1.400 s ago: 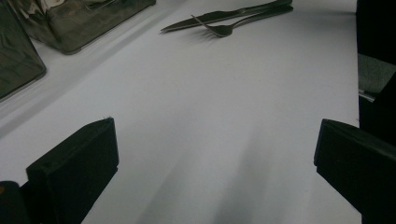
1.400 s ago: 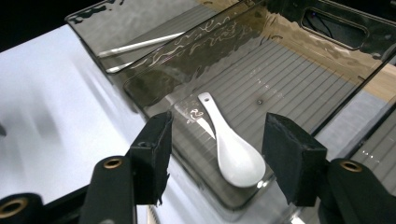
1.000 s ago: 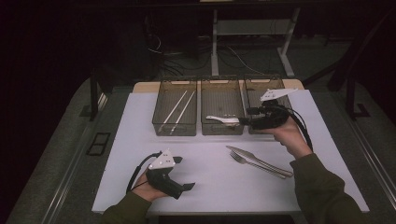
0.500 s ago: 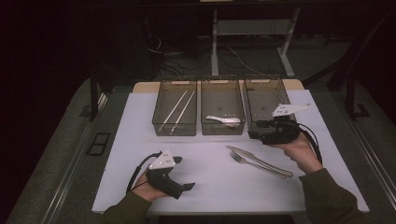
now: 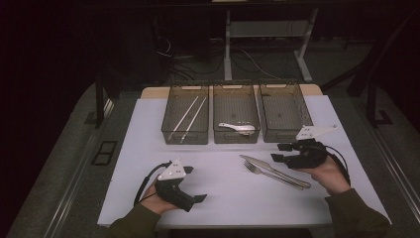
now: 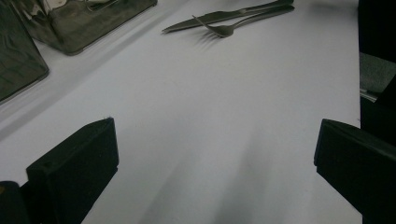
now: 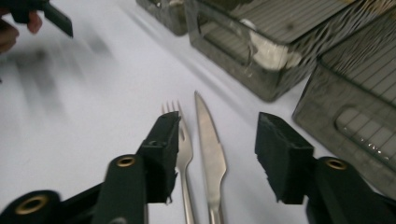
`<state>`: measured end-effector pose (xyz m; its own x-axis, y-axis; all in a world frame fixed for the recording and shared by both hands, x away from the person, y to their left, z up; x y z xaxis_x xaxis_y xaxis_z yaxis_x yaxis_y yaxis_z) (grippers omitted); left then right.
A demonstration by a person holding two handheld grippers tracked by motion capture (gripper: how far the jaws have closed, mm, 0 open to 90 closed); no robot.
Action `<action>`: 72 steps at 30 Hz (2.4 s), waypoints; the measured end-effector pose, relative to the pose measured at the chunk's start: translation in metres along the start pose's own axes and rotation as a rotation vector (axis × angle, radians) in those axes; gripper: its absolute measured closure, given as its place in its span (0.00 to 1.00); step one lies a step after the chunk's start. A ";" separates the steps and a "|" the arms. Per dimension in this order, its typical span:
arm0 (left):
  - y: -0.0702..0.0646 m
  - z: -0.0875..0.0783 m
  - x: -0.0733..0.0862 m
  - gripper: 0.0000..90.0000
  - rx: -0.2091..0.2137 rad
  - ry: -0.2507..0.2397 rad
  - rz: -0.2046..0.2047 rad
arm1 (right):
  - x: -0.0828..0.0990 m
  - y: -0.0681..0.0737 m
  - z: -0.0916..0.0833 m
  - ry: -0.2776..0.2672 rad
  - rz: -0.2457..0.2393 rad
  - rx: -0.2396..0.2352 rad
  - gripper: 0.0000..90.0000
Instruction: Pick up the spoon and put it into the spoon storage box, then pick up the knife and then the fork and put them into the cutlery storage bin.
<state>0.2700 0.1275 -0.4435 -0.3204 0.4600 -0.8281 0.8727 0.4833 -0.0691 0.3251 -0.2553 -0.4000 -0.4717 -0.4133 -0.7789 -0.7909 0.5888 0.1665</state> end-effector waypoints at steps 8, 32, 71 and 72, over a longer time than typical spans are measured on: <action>0.000 0.000 0.000 0.00 -0.002 -0.001 -0.001 | 0.016 0.005 -0.001 0.062 -0.012 -0.018 0.71; -0.001 0.000 0.000 0.00 -0.001 0.000 -0.002 | 0.032 -0.005 0.020 0.337 -0.069 0.017 0.87; 0.000 0.001 0.001 0.00 0.003 0.008 -0.002 | 0.004 -0.003 0.059 0.726 -0.133 0.028 0.86; 0.000 0.001 0.001 0.00 0.003 0.008 -0.002 | 0.004 -0.003 0.060 0.736 -0.136 0.030 0.86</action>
<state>0.2700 0.1267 -0.4448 -0.3251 0.4651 -0.8234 0.8730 0.4823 -0.0723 0.3491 -0.2168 -0.4396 -0.5175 -0.8357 -0.1838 -0.8550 0.5135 0.0726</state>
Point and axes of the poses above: each handheld gripper's, and its own axes: z roughly forward along the jaws, x roughly out of its underside, y roughly to its left, the point moved 2 cm from there along z, roughly forward along the jaws, and after that the axes turned 3 degrees about -x, right-handed, at the moved point
